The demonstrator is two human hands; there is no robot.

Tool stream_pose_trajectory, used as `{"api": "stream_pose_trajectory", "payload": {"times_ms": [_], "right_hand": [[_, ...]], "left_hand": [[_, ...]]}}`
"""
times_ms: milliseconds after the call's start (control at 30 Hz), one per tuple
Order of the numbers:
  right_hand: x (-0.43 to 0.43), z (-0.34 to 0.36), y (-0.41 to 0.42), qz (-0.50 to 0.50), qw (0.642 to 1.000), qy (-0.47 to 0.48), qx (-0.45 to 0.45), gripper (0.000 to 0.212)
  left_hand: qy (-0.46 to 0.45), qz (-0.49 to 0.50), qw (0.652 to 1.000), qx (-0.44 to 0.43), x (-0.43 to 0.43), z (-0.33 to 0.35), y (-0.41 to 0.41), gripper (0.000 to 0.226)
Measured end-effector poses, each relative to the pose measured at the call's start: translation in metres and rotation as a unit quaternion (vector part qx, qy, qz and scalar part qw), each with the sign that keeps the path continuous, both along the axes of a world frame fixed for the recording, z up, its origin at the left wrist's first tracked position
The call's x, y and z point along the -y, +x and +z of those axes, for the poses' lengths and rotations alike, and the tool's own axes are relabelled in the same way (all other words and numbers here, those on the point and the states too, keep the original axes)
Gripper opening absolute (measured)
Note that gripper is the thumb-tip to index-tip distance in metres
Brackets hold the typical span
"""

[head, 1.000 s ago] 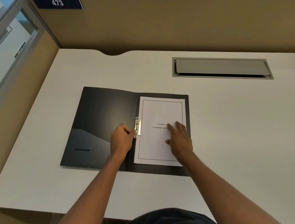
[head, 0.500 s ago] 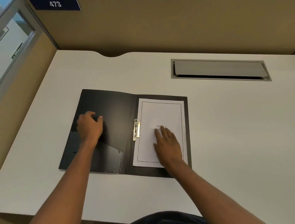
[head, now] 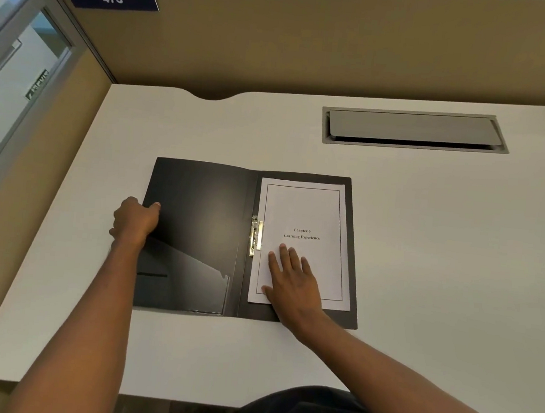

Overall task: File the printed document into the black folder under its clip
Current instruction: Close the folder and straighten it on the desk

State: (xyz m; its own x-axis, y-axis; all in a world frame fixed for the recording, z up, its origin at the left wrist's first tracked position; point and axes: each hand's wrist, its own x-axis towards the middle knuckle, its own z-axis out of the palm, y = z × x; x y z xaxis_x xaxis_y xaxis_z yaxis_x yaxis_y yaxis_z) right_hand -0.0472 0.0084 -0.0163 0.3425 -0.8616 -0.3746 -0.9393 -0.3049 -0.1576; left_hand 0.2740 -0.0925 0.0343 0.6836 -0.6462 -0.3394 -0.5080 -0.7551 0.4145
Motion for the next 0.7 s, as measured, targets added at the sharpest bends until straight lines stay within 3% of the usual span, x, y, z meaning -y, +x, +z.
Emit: {"api": "stream_pose_trajectory", "payload": {"times_ms": [400,567,700], "right_hand": [[-0.007,-0.012,-0.008,0.003,1.000,-0.005,0.009,0.067],[-0.006,-0.014,-0.023,0.013,0.999,-0.009,0.030,0.064],[-0.004,-0.013,-0.030,0.022,0.999,-0.007,0.044,0.062]], "left_hand": [[-0.087,-0.099,0.989,0.071,0.020,0.072,0.025,0.011],[-0.113,-0.146,0.980,-0.076,0.030,0.114,0.006,0.008],[-0.126,-0.218,0.959,-0.131,0.030,0.147,-0.044,0.011]]}}
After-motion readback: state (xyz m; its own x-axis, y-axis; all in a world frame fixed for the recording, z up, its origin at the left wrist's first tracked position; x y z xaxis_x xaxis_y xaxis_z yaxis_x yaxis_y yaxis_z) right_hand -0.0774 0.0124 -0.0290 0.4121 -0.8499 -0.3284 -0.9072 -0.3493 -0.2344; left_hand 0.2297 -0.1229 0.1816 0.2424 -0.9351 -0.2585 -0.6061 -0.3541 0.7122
